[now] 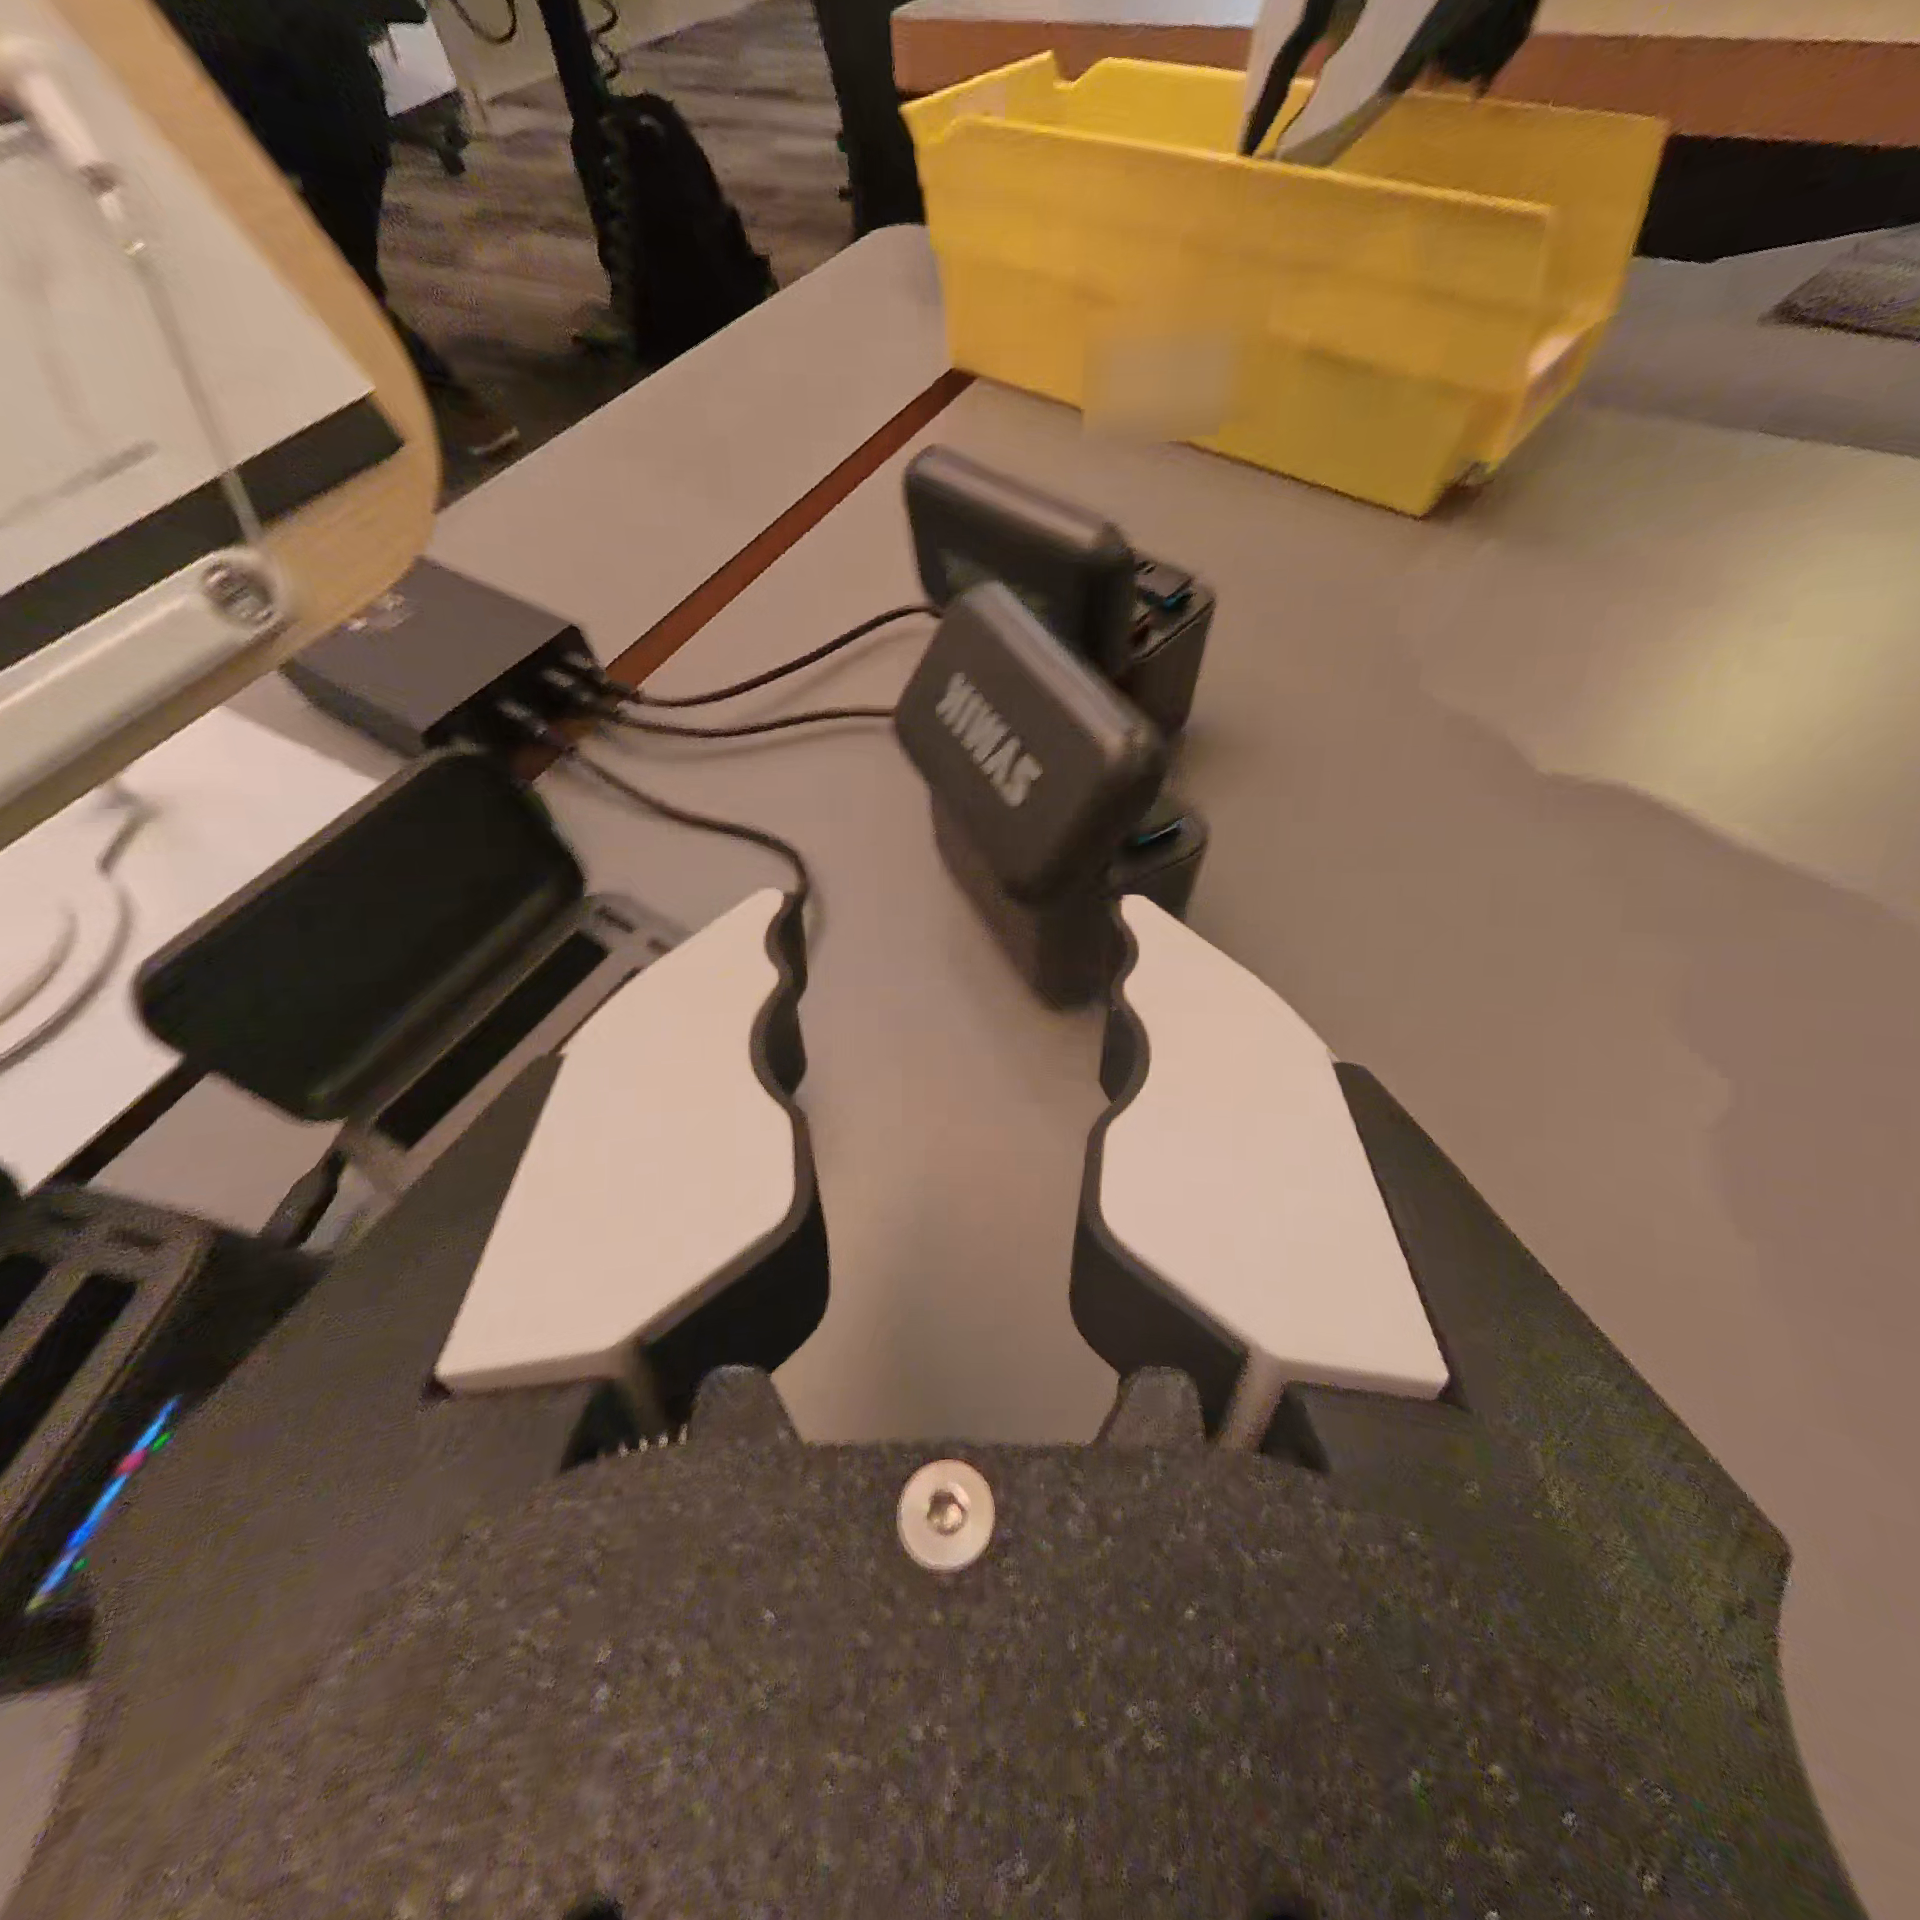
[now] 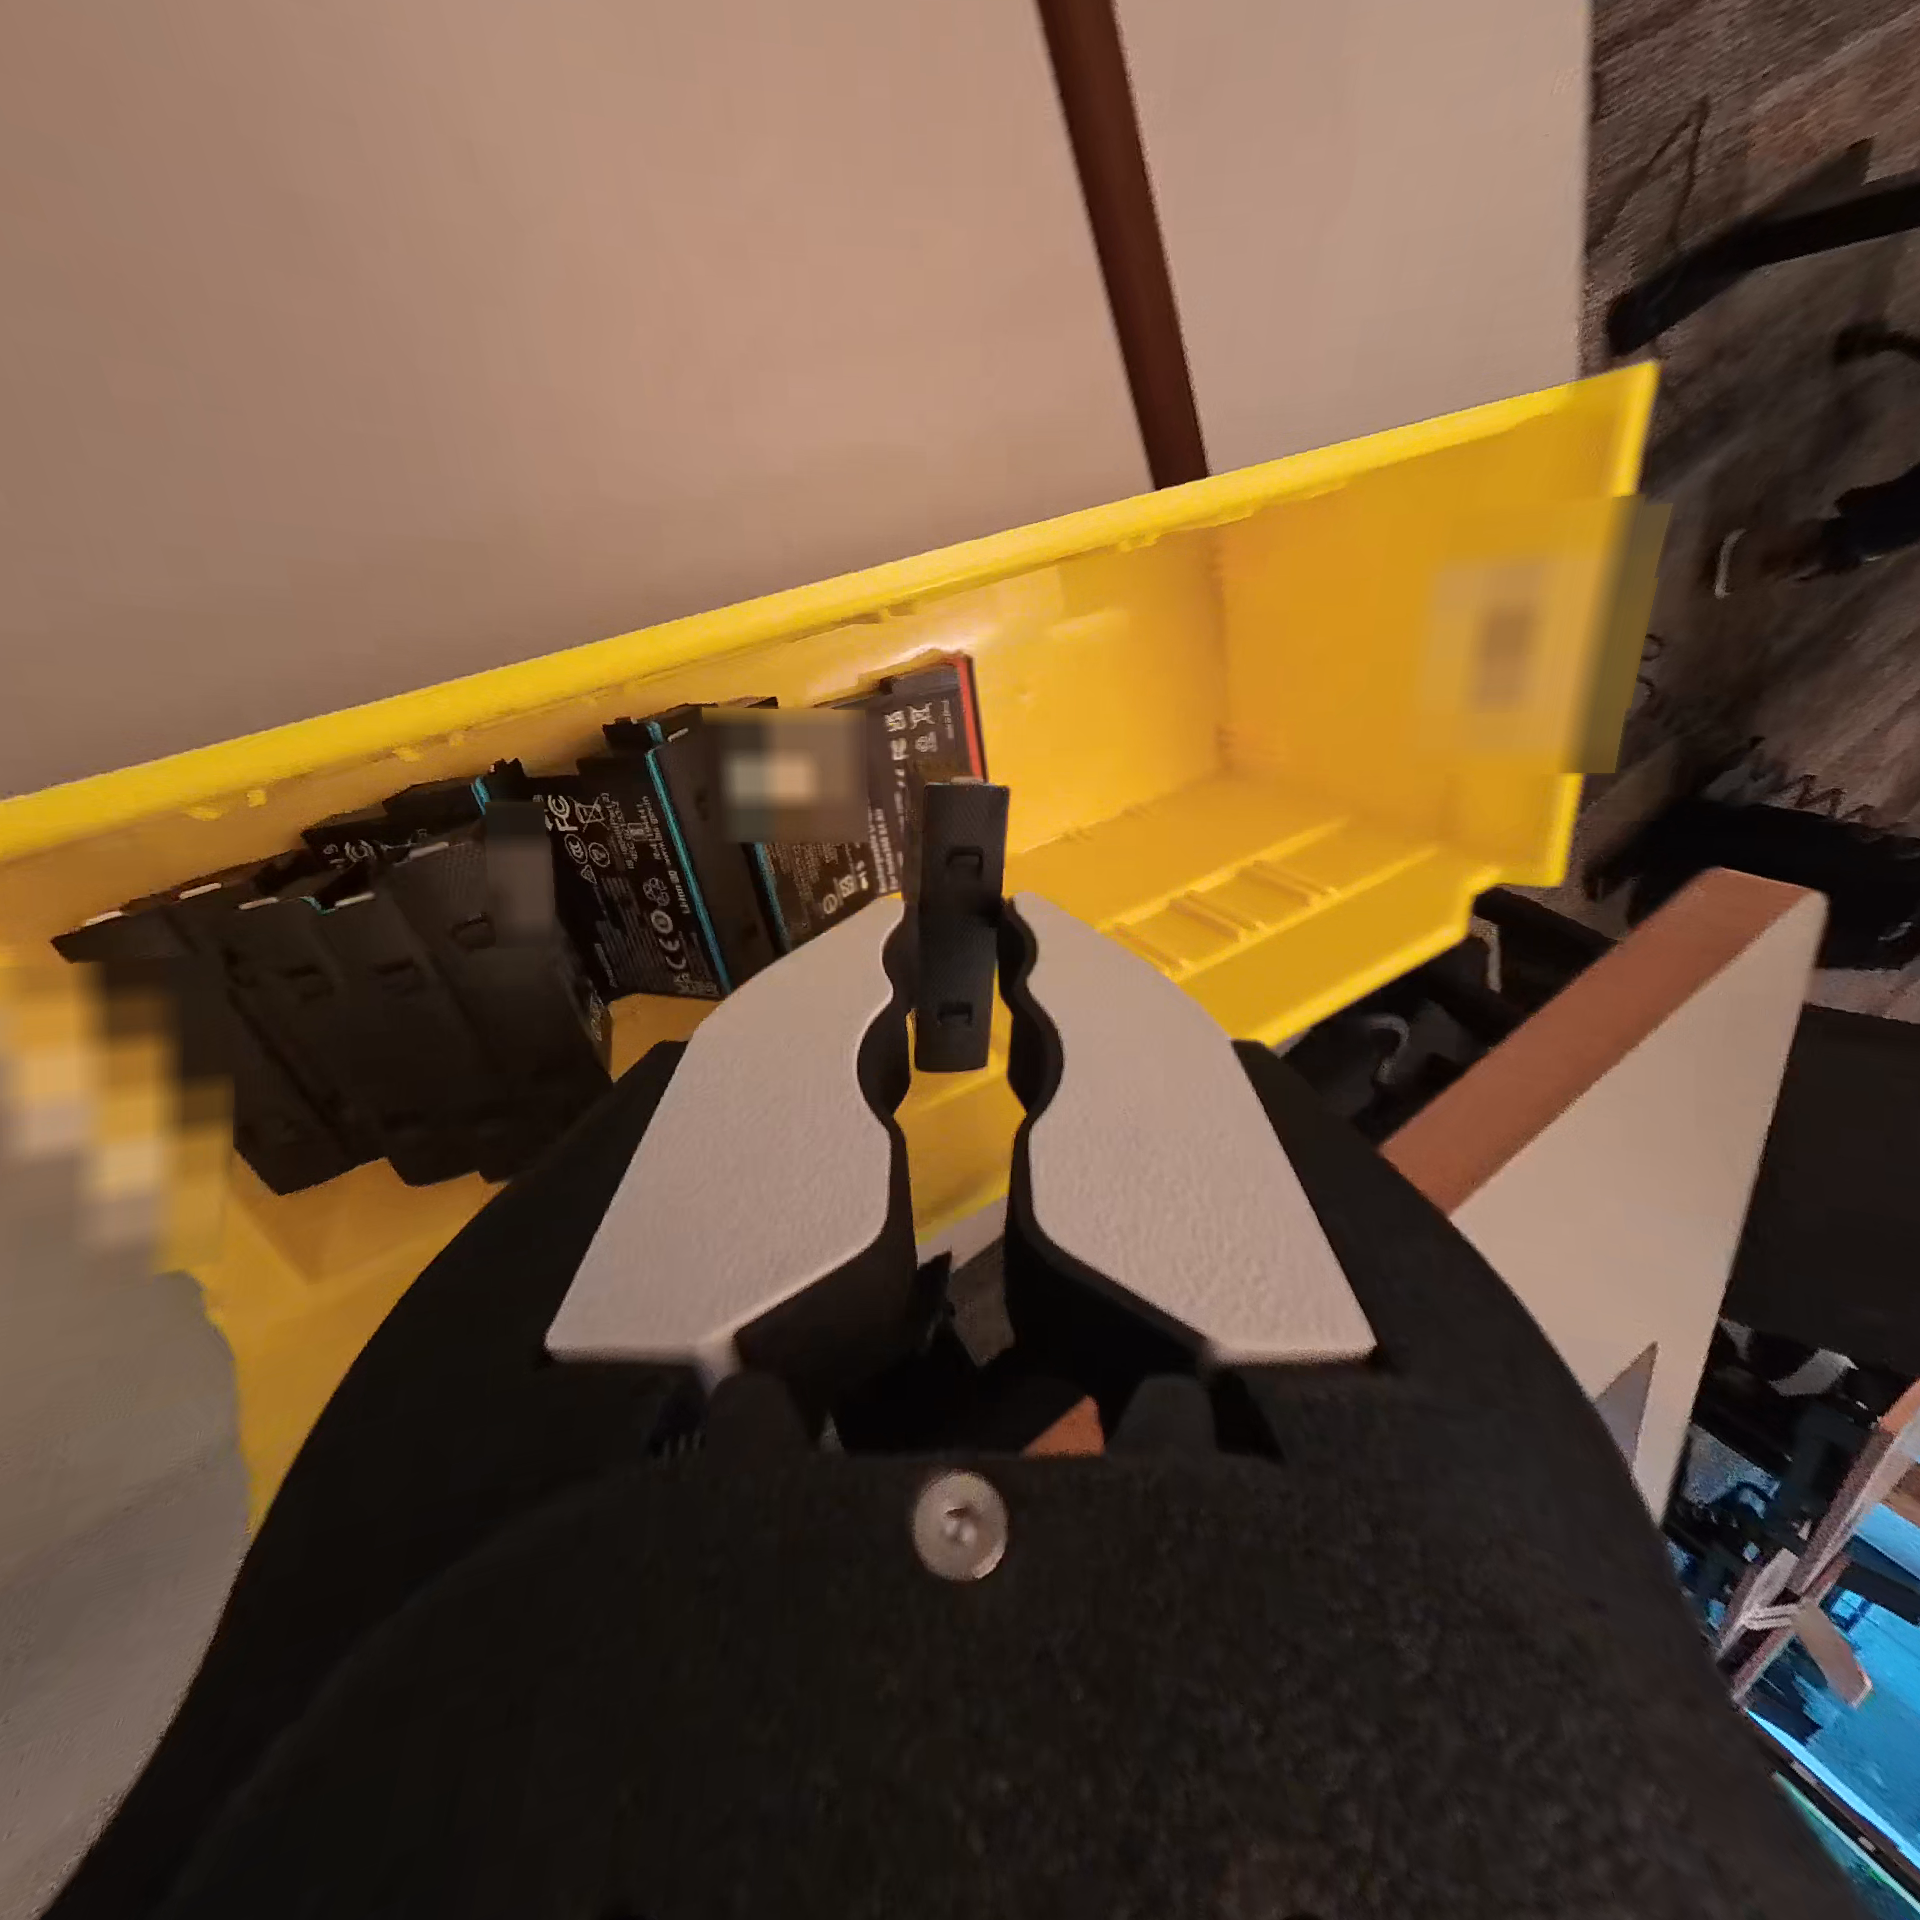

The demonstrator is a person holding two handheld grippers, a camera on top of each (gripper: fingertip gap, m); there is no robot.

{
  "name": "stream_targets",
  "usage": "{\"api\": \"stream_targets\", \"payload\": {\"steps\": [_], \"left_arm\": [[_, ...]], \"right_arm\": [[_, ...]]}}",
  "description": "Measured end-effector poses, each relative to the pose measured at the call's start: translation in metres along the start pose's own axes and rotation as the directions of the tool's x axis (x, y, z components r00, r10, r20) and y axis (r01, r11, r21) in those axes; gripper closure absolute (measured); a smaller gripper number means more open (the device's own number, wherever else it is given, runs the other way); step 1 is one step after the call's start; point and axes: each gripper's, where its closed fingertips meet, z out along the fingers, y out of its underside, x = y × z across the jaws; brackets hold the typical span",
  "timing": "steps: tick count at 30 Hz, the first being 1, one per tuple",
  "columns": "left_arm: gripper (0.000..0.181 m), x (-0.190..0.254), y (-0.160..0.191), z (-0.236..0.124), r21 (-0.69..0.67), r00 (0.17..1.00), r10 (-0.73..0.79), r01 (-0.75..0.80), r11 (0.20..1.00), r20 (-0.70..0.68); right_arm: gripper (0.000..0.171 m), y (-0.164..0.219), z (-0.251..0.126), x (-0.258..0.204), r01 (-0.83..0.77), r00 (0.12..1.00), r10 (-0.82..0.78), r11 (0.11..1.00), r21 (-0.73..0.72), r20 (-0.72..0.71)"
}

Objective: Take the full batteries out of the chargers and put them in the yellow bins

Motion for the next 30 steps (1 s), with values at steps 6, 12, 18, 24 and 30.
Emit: {"api": "stream_targets", "payload": {"steps": [6, 12, 18, 24, 30], "left_arm": [[0.12, 0.023, -0.007, 0.023, 0.023, 0.998, 0.064, -0.064, 0.998, 0.02], [0.122, 0.024, -0.01, 0.039, 0.025, 0.996, 0.066, -0.068, 0.997, 0.06], [0.137, 0.016, -0.006, 0.042, 0.015, 0.992, 0.087, -0.089, 0.996, 0.093], [0.162, 0.003, -0.005, 0.036, 0.002, 0.985, 0.133, -0.134, 0.991, 0.107], [0.164, -0.027, -0.001, 0.033, -0.036, 0.979, 0.143, -0.139, 0.99, 0.148]], "right_arm": [[0.157, 0.003, 0.016, -0.018, 0.057, 0.997, -0.056, 0.998, -0.024, 0.057], [0.158, 0.003, 0.021, -0.029, 0.075, 0.992, -0.07, 0.996, -0.05, 0.101], [0.144, -0.005, -0.005, -0.015, -0.011, 0.999, 0.011, 1.0, 0.015, 0.032], [0.135, -0.06, -0.096, -0.017, -0.056, 0.981, 0.1, 0.965, 0.255, -0.163], [0.134, -0.119, -0.107, -0.109, -0.052, 0.991, 0.101, 0.889, 0.455, -0.085]]}}
